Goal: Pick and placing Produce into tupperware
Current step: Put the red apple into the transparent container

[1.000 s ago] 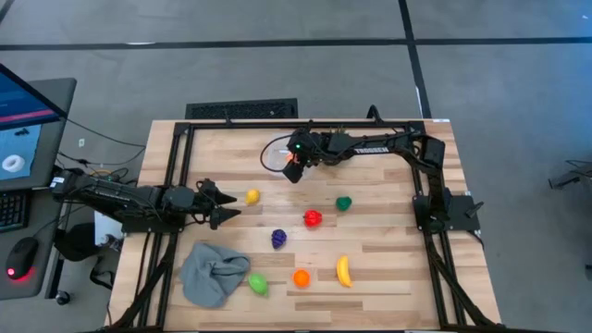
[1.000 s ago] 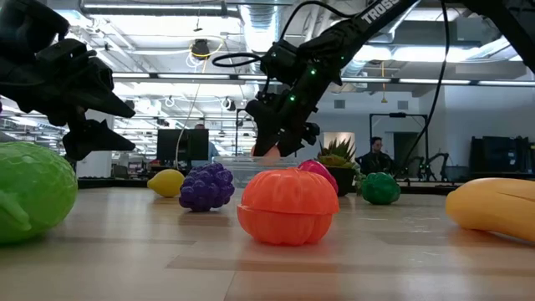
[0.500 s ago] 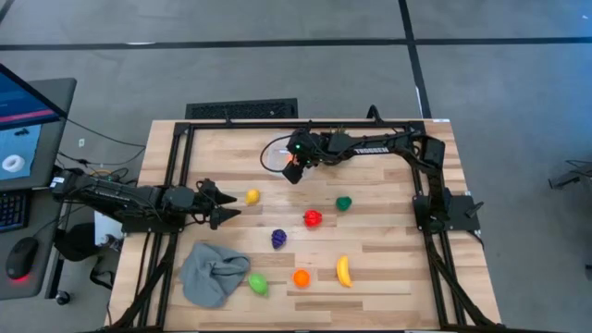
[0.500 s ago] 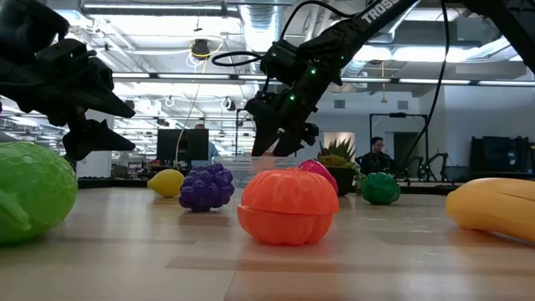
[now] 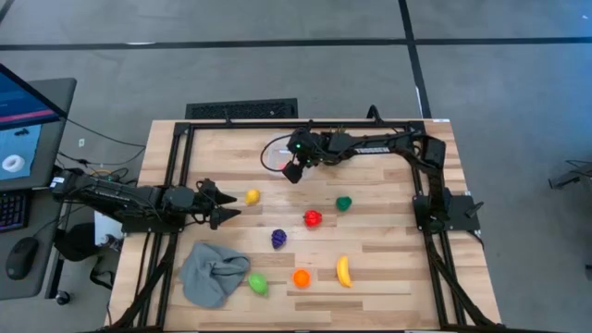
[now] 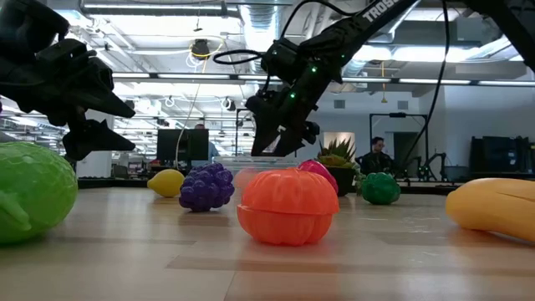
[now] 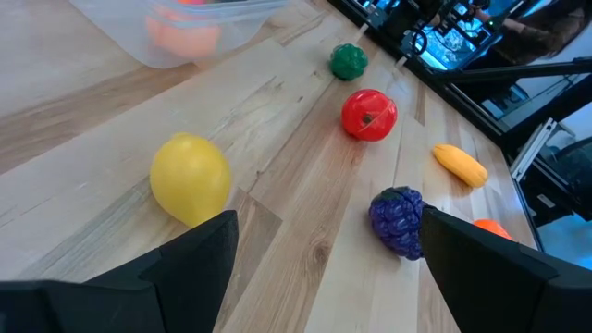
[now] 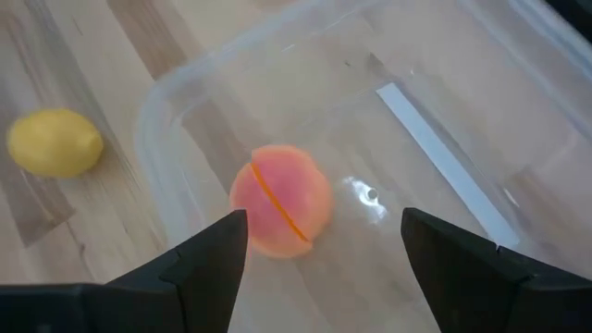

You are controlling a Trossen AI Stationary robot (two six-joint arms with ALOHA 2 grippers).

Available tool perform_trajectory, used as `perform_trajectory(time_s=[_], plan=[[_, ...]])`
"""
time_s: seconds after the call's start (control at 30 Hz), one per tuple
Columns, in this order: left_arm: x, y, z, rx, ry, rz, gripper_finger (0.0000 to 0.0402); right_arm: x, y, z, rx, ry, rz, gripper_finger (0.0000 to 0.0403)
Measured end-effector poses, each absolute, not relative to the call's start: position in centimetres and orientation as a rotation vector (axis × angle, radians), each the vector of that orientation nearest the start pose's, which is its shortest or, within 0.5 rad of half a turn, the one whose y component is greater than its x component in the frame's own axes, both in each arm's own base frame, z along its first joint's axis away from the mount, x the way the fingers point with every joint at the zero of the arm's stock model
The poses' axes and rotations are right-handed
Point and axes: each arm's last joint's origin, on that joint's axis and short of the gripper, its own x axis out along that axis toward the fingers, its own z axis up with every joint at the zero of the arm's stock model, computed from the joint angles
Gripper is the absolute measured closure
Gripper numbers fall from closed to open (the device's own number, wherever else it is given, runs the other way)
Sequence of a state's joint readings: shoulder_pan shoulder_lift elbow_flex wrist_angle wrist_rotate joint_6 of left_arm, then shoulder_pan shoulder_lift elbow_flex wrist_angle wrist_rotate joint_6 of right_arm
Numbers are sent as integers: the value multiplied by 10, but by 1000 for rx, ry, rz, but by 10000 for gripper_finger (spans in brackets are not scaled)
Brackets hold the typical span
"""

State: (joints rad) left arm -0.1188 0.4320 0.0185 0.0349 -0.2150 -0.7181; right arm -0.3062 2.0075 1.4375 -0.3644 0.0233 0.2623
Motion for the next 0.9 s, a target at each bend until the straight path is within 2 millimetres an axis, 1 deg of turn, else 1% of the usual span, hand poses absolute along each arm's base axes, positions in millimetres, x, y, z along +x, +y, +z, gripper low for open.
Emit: perform_trajectory(time_s=[0.17,0.23,0.3,0.37,0.53,0.73,0.9], plan=[[118,-8,135,-646,322,224,78,403,-124,196,348,893,-407,92],[118,-8,135,-646,322,224,78,396,-121,201,332,939,-399,92],[118,-8,135,-646,322,224,78,396,-120,206,316,930,-390,92],[118,-8,135,-646,322,226,78,387,-116,213,305,973,-384,92],[118,-8,134,-646,327,228,78,383,-108,230,281,947,-361,92],[118,-8,134,-654,334,232,78,376,-89,245,228,967,-306,92],[118,-8,134,-654,333,232,78,370,-73,250,170,1023,-247,92]])
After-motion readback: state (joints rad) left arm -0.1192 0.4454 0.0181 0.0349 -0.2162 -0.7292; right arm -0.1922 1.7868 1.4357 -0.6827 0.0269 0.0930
